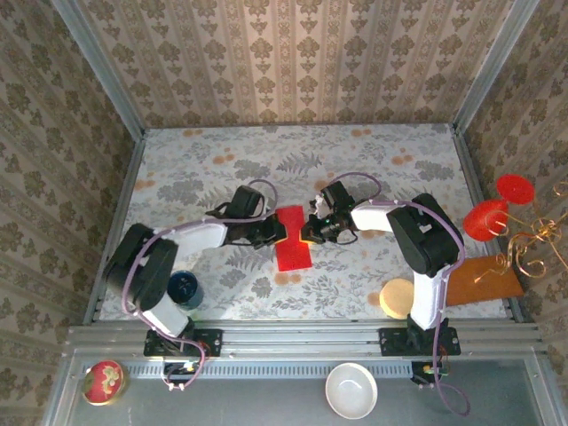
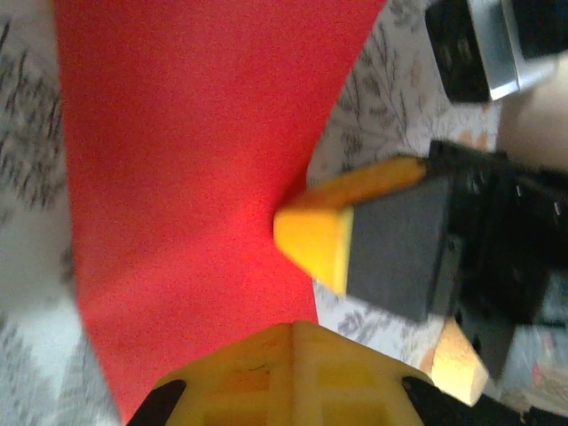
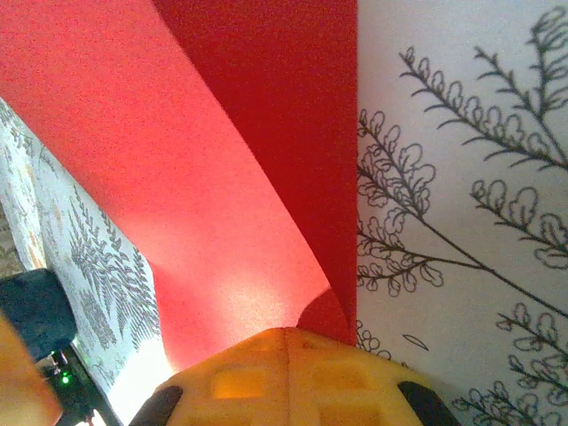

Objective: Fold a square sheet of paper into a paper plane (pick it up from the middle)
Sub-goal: First fold the square sheet of paper in half at the center of the table.

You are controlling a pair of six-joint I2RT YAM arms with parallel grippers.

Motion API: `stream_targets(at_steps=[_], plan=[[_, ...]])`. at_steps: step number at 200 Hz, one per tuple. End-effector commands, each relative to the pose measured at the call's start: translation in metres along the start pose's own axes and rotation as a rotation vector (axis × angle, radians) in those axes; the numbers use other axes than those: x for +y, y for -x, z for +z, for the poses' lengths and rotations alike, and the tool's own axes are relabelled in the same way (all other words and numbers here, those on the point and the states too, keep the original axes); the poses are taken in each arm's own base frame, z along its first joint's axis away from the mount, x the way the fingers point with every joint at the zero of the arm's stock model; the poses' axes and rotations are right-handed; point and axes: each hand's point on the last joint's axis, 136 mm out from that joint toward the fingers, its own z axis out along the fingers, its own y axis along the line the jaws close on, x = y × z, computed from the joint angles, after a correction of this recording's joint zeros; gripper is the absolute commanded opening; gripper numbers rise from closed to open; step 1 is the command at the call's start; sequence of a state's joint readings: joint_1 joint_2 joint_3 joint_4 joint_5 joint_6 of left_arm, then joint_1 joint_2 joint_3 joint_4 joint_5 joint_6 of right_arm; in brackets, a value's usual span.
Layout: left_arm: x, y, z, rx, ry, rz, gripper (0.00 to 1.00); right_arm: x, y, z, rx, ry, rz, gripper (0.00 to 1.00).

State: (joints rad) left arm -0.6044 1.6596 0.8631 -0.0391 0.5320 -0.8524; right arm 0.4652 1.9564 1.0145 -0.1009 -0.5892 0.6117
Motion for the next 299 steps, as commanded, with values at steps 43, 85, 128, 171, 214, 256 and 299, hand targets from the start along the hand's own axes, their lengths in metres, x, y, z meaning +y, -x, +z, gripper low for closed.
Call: stream_targets(at_steps=[43, 85, 128, 171, 214, 256, 299], plan=[[0.026, 0.021, 0.027, 0.037, 0.008, -0.003, 0.0, -0.15, -0.094, 0.003, 0.23, -0.544, 0.21, 0.06], [0.061, 0.015, 0.026, 0.051, 0.027, -0.047, 0.01, -0.159, -0.097, -0.001, 0.237, -0.593, 0.205, 0.06], [0.093, 0.034, -0.002, 0.0, 0.063, -0.092, 0.01, -0.166, -0.098, -0.006, 0.235, -0.641, 0.193, 0.06], [0.055, 0.049, -0.03, -0.06, 0.019, 0.002, 0.01, -0.16, -0.094, -0.006, 0.228, -0.624, 0.188, 0.06], [0.002, 0.033, 0.0, -0.001, -0.044, 0.11, 0.01, -0.159, -0.094, -0.005, 0.228, -0.614, 0.191, 0.06], [0.014, 0.04, 0.028, 0.032, -0.035, 0.085, 0.01, -0.162, -0.097, -0.005, 0.235, -0.619, 0.195, 0.06], [0.056, 0.059, 0.021, 0.002, 0.004, 0.01, 0.0, -0.169, -0.098, -0.009, 0.235, -0.666, 0.187, 0.06]])
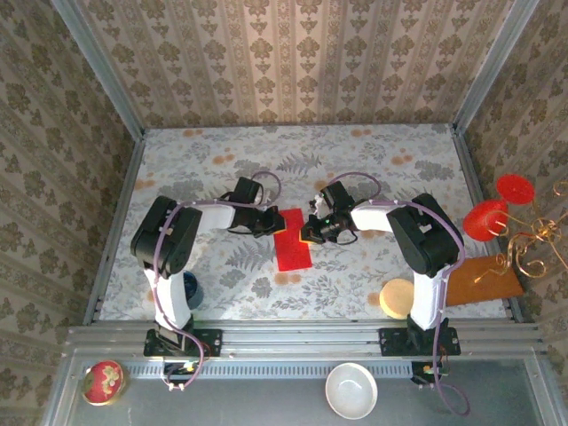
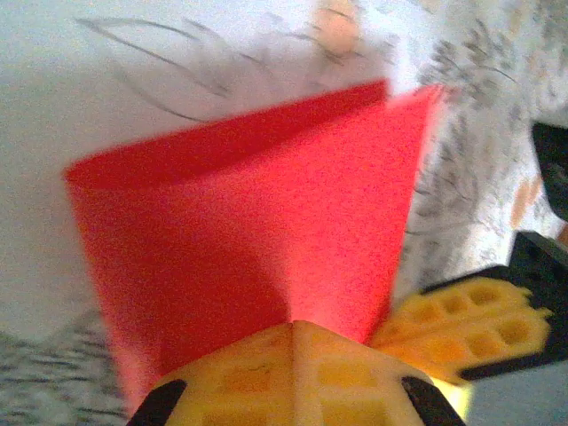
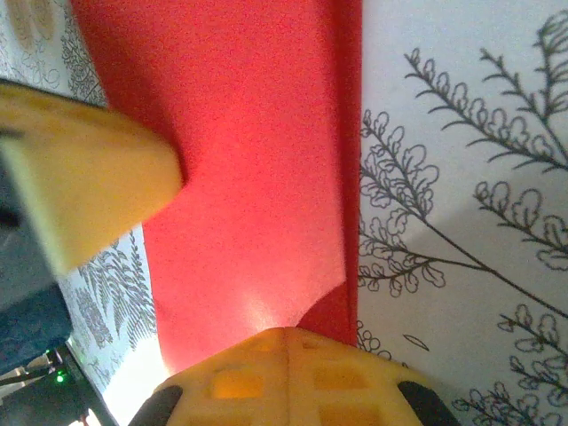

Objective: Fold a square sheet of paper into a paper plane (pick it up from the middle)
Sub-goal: First fold the square sheet of paper in half at the center of the table.

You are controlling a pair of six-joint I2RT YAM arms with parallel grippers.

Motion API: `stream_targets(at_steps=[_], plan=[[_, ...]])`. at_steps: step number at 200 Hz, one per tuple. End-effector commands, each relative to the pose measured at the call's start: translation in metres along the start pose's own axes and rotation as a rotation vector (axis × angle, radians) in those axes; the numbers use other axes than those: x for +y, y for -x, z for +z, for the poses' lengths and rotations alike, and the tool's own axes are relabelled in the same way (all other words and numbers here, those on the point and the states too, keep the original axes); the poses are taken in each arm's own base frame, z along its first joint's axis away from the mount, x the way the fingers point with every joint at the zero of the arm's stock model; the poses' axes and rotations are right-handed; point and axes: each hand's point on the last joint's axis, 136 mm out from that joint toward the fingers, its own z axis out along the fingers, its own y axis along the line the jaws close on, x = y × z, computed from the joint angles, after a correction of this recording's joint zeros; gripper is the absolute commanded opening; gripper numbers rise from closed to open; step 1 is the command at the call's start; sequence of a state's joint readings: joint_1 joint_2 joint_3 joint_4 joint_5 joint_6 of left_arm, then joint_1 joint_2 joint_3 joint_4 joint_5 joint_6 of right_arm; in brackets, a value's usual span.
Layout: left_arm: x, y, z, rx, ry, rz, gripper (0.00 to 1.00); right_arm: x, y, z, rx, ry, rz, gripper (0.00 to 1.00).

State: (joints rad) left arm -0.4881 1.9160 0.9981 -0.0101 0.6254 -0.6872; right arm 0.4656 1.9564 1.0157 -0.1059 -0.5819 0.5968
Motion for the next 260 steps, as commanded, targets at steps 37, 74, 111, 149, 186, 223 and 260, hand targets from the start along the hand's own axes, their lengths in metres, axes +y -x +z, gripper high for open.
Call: stream_targets(at_steps=[37, 74, 111, 149, 186, 223, 260], plan=[[0.061, 0.023, -0.036, -0.081, 0.065, -0.114, 0.0, -0.168, -0.1, -0.009, 0.237, -0.671, 0.199, 0.06], [0.026, 0.033, -0.058, -0.123, 0.028, -0.038, 0.0, -0.164, -0.098, -0.008, 0.234, -0.651, 0.198, 0.06], [-0.029, 0.027, -0.048, -0.116, -0.038, 0.066, 0.01, -0.163, -0.099, -0.007, 0.234, -0.643, 0.203, 0.05], [-0.032, 0.021, -0.014, -0.046, -0.043, 0.058, 0.01, -0.164, -0.101, -0.004, 0.242, -0.635, 0.208, 0.05], [-0.007, 0.03, -0.001, -0.032, -0.019, 0.009, 0.0, -0.165, -0.102, -0.004, 0.241, -0.634, 0.208, 0.05], [0.038, 0.052, -0.011, -0.067, 0.021, -0.074, 0.0, -0.166, -0.102, -0.004, 0.241, -0.637, 0.207, 0.05], [0.06, 0.073, -0.028, -0.086, 0.059, -0.092, 0.0, -0.167, -0.102, -0.005, 0.237, -0.643, 0.204, 0.05]])
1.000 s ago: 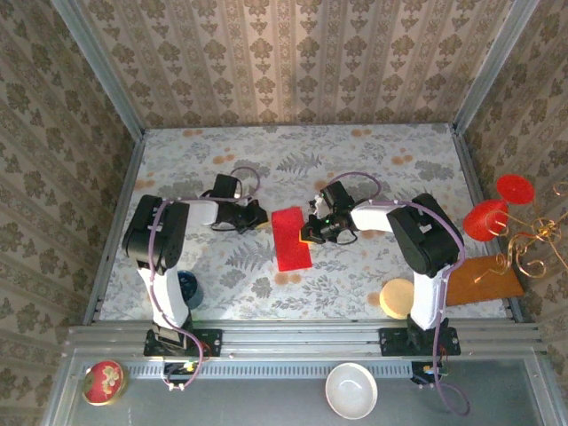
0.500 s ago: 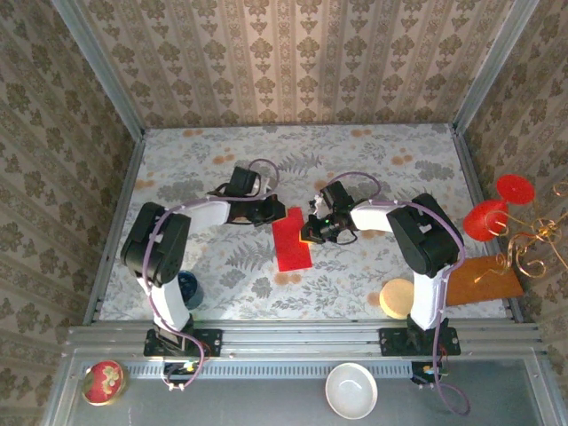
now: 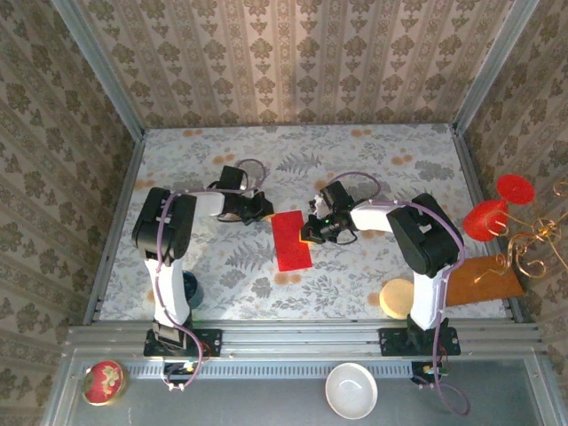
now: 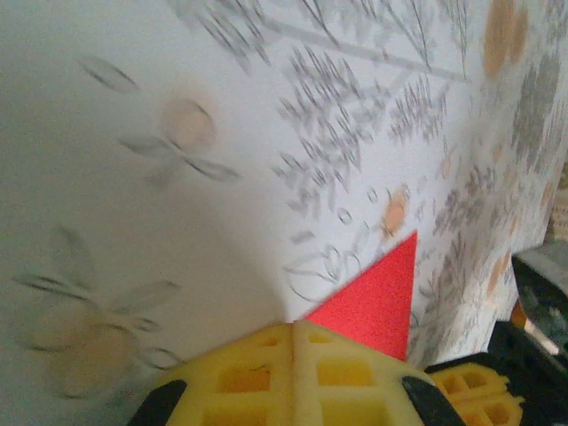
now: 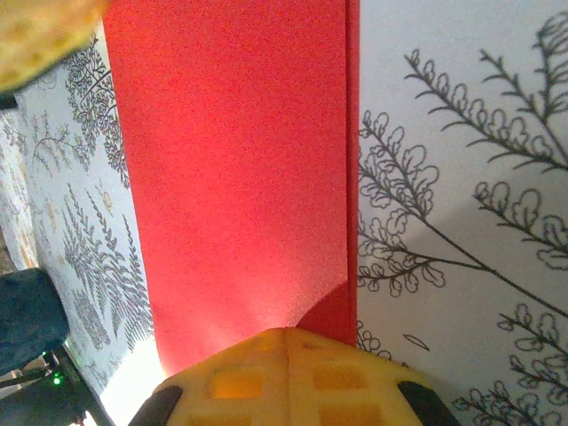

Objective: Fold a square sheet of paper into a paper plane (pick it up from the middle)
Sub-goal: First fold the square sheet of paper in half at the center of the table.

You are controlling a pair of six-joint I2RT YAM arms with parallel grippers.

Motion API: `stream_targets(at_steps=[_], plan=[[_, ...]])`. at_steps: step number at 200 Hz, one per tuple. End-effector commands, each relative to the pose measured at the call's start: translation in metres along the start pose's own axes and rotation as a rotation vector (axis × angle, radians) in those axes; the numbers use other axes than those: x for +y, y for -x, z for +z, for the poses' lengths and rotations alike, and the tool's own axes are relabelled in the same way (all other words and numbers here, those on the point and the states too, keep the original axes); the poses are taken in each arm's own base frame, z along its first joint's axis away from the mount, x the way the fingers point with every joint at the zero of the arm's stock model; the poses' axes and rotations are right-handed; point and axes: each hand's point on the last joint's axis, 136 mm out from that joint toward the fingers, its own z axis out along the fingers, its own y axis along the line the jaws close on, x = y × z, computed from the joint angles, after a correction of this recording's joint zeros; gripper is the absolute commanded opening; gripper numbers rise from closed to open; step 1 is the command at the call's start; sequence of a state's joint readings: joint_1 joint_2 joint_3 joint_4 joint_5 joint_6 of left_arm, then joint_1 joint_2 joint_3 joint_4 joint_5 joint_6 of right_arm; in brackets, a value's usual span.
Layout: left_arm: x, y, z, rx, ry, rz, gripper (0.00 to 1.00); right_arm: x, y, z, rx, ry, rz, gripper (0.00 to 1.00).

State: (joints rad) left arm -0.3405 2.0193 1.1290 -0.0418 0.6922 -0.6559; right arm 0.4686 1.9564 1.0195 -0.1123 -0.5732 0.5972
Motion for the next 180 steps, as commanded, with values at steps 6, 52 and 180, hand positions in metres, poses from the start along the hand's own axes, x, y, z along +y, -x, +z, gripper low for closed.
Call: stream_targets(at_steps=[6, 52, 180], plan=[[0.031, 0.02, -0.013, -0.03, 0.097, -0.015, 0.0, -0.166, -0.102, -0.004, 0.238, -0.633, 0.205, 0.05], [-0.015, 0.021, -0.039, -0.07, 0.075, 0.058, 0.0, -0.152, -0.093, -0.002, 0.217, -0.575, 0.205, 0.05], [-0.06, -0.077, -0.024, -0.173, 0.087, -0.023, 0.34, 0.021, 0.0, -0.055, -0.112, 0.03, 0.147, 0.23]])
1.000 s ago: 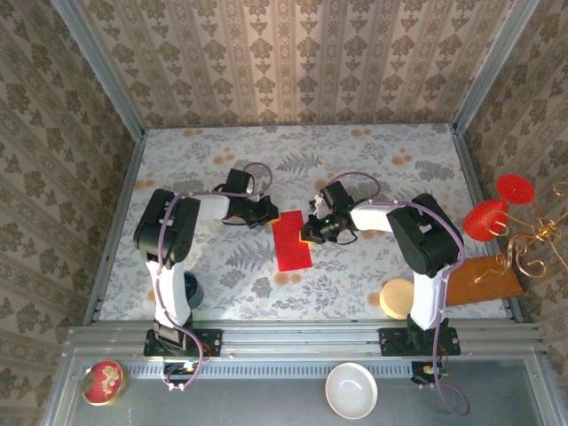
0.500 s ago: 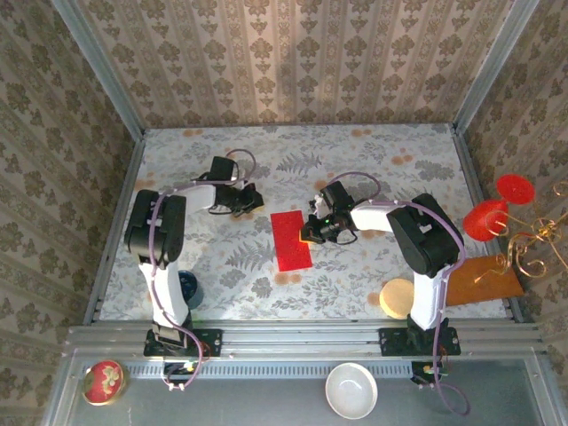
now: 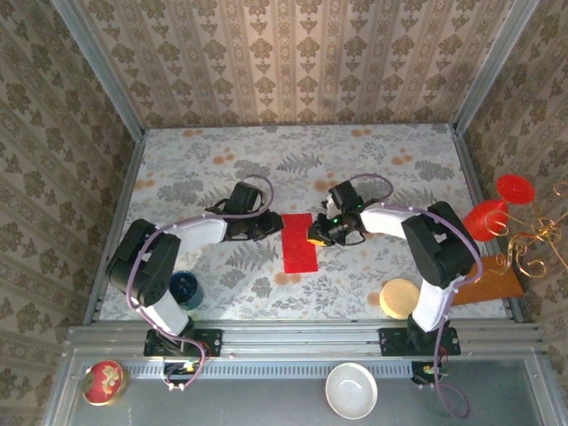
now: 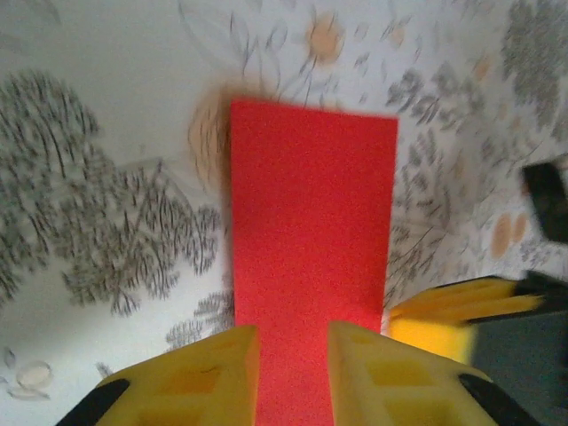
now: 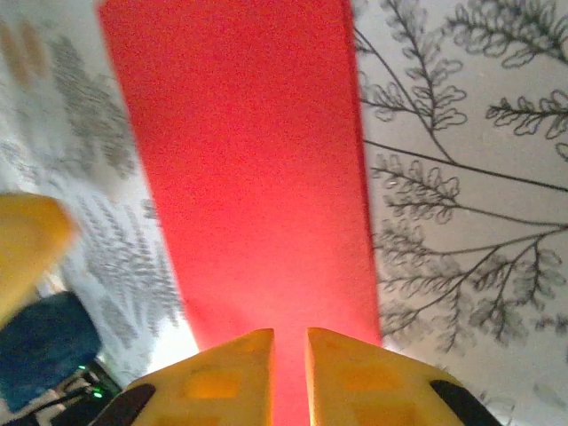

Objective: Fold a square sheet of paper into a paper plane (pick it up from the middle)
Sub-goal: First fold the square sheet of paper in half at the center of the table, then fold the triangle a second time at the center of the table.

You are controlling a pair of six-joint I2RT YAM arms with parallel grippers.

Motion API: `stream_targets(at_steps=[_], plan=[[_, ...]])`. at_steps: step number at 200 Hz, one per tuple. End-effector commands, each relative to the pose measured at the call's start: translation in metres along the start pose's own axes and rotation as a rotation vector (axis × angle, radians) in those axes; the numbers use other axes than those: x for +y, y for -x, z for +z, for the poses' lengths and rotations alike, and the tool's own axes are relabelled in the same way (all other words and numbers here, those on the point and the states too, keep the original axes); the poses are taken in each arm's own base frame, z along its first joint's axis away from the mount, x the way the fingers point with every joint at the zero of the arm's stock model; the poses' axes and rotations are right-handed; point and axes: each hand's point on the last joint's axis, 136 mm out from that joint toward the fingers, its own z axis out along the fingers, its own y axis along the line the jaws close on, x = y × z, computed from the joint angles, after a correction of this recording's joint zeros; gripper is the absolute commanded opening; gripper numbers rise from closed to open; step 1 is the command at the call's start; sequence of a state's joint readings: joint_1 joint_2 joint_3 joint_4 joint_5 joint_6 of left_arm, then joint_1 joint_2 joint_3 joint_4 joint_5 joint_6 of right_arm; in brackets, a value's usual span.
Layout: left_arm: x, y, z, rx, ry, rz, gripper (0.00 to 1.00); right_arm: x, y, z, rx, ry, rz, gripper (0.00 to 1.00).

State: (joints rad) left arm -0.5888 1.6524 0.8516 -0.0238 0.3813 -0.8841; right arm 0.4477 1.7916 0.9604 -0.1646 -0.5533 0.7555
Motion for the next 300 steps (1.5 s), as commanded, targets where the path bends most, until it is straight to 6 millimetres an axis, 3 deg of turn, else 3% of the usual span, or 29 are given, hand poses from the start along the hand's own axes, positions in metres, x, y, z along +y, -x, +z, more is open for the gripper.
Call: stream_targets(at_steps=[1, 46, 115, 161, 207, 226, 267, 300], plan=[[-0.018, 0.006, -0.005, -0.068, -0.046, -0.031, 0.34, 0.009, 0.003, -0.016, -0.05, 0.022, 0.001, 0.23], [-0.032, -0.008, 0.009, -0.011, -0.076, -0.02, 0.41, -0.008, -0.003, -0.016, -0.072, -0.015, -0.001, 0.32], [-0.031, -0.004, 0.027, 0.043, -0.059, -0.025, 0.44, -0.018, 0.002, -0.012, -0.116, -0.026, -0.002, 0.38], [-0.01, 0.001, 0.036, 0.058, 0.004, -0.057, 0.44, -0.022, 0.001, -0.015, -0.137, -0.013, 0.006, 0.44], [0.03, 0.007, 0.038, 0.066, 0.108, -0.088, 0.44, -0.023, -0.006, -0.023, -0.142, -0.008, 0.0, 0.52], [0.037, 0.015, 0.035, 0.059, 0.112, -0.086, 0.44, -0.021, -0.011, -0.026, -0.136, 0.004, -0.009, 0.55], [0.015, 0.028, 0.016, 0.028, 0.052, -0.044, 0.45, -0.019, -0.027, -0.025, -0.088, 0.061, 0.026, 0.57], [0.002, 0.015, -0.001, 0.011, 0.002, -0.05, 0.45, -0.017, -0.043, -0.029, -0.065, 0.094, 0.059, 0.54]])
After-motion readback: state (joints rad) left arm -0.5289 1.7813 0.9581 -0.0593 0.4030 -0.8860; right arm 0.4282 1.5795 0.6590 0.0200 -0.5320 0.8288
